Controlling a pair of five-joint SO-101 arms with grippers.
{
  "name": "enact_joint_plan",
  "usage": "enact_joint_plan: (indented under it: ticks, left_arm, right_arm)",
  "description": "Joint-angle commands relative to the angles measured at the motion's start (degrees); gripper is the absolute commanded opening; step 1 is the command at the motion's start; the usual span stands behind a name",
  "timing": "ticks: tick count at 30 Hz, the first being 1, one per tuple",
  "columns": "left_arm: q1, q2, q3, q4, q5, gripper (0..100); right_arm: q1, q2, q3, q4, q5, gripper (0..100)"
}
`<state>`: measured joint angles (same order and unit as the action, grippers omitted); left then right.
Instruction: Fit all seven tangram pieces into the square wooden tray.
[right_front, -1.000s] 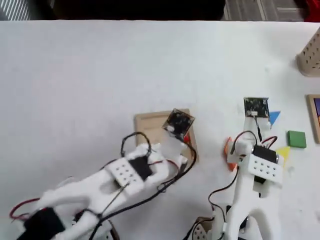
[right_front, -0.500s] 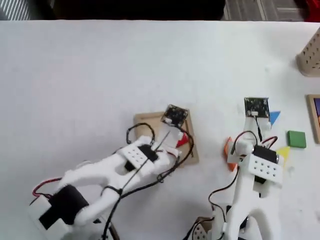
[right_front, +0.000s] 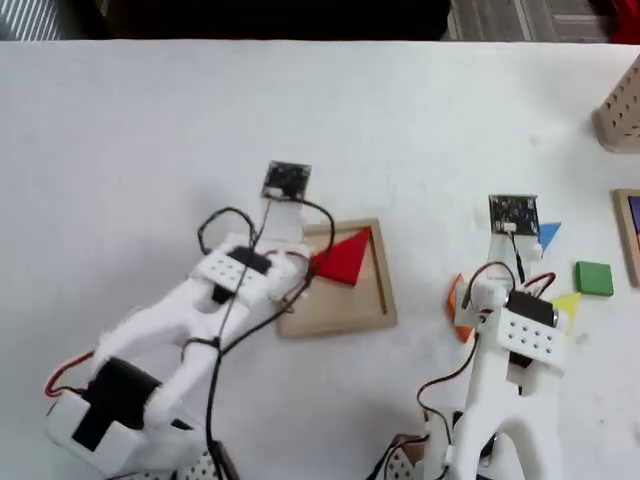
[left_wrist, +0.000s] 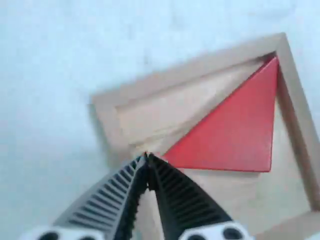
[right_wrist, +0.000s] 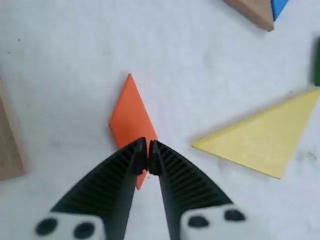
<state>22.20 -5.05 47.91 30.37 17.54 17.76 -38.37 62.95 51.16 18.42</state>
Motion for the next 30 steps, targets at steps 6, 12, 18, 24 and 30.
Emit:
enact_joint_plan:
  ticks: [6, 12, 18, 24, 30]
  left_arm:
    - [-1.1, -0.8, -5.5, 1.3, -1.8, 2]
    - [8.8, -8.8, -2.2, 7.0, -1.7, 2]
    - [15.5, -9.5, 1.9, -2.8, 3.6, 2]
    - [17.5, 1.5, -1.9, -5.8, 10.7, 2]
    - [16.7, 3.3, -2.5, -5.7, 10.9, 2]
  right_arm:
    - [-0.6, -0.4, -0.4, -0.7, 0.3, 1.8]
    - [-0.6, -0.3, -0.4, -0.7, 0.4, 1.8]
    - [-0.7, 0.0, -0.4, -0.7, 0.6, 1.8]
    - [-0.7, 0.0, -0.4, -0.7, 0.6, 1.8]
    - [-0.7, 0.0, -0.5, -0.7, 0.6, 1.8]
